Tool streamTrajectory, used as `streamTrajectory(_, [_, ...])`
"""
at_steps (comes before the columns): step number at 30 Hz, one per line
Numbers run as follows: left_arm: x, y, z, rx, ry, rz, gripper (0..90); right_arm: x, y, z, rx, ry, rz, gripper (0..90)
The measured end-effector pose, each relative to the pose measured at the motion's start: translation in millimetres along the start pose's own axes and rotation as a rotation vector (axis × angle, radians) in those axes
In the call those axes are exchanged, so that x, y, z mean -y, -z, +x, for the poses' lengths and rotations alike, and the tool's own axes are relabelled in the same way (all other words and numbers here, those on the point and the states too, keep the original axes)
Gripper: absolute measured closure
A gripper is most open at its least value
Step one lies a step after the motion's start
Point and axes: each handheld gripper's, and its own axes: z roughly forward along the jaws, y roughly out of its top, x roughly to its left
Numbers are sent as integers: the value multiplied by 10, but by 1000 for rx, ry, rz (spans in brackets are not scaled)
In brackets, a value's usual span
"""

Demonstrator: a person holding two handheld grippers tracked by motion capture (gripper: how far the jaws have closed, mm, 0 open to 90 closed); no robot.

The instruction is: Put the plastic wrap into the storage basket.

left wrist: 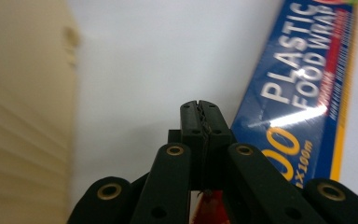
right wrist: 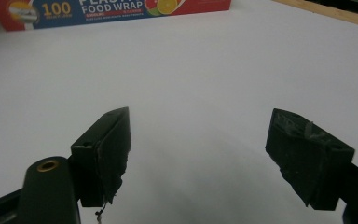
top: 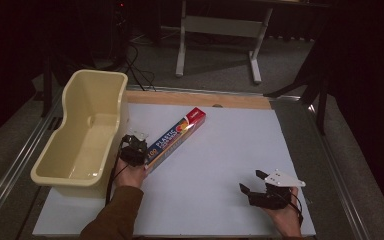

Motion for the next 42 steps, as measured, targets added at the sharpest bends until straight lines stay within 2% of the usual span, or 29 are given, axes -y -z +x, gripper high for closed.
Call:
streamTrajectory(4, [108,106,-165,69,-1,-9,900,-2,-4,4,-1,-1,3,218])
streamTrajectory(6, [158,133,-244,111,2,3,900,-1,-6,6,-3,-1,5,218])
streamTrajectory(7, [158,133,-244,111,2,3,900,-1,-6,6,-3,-1,5,218])
streamTrajectory(8, [185,141,-289,136,1,0,900,-1,-11,5,-4,0,5,218])
streamTrajectory(9, [221,175,-385,163,-7,-8,900,-1,-13,5,-3,-1,6,218])
streamTrajectory(10, [233,186,-427,184,-16,-11,900,-1,-14,5,-3,-1,6,218])
streamTrajectory(11, [233,186,-427,184,-16,-11,900,-1,-14,5,-3,-1,6,218])
streamTrajectory(13, [253,195,-488,222,-33,-22,900,-3,-15,7,-3,0,6,218])
streamTrajectory(15, [258,179,-448,250,-26,-31,900,-2,-12,5,-2,-1,7,218])
streamTrajectory(19, [298,248,-367,255,-44,-52,900,4,8,-6,1,-6,4,219])
streamTrajectory(20, [361,307,-324,252,-67,-58,900,9,6,-18,4,-10,3,219])
streamTrajectory(22, [450,336,-283,233,-90,-49,900,7,2,-14,2,-11,4,218])
streamTrajectory(24, [551,342,-251,259,-92,-43,900,4,-1,0,-2,-5,7,220])
streamTrajectory(26, [636,347,-269,270,-134,-30,900,0,-3,8,-1,0,9,220])
streamTrajectory(28, [695,357,-295,313,-154,-34,900,-2,-5,7,0,-2,7,220])
streamTrajectory(29, [712,365,-323,317,-175,-37,900,-2,-6,4,0,-4,7,220])
streamTrajectory(30, [715,373,-343,300,-196,-35,900,-2,-7,1,1,-4,6,220])
streamTrajectory(31, [715,373,-343,300,-196,-35,900,-2,-7,1,1,-4,6,220])
streamTrajectory(32, [703,370,-345,328,-184,-29,900,-3,-8,-1,1,-4,4,220])
streamTrajectory(33, [703,370,-345,328,-184,-29,900,-3,-8,-1,1,-4,4,220])
streamTrajectory(34, [709,370,-412,359,-196,-37,900,-1,-11,-3,3,-4,5,220])
streamTrajectory(37, [701,379,-642,414,-243,-44,900,-4,-12,-12,2,-13,1,220])
streamTrajectory(42, [587,302,-1164,516,-336,-58,900,-8,-11,-16,6,-19,0,221])
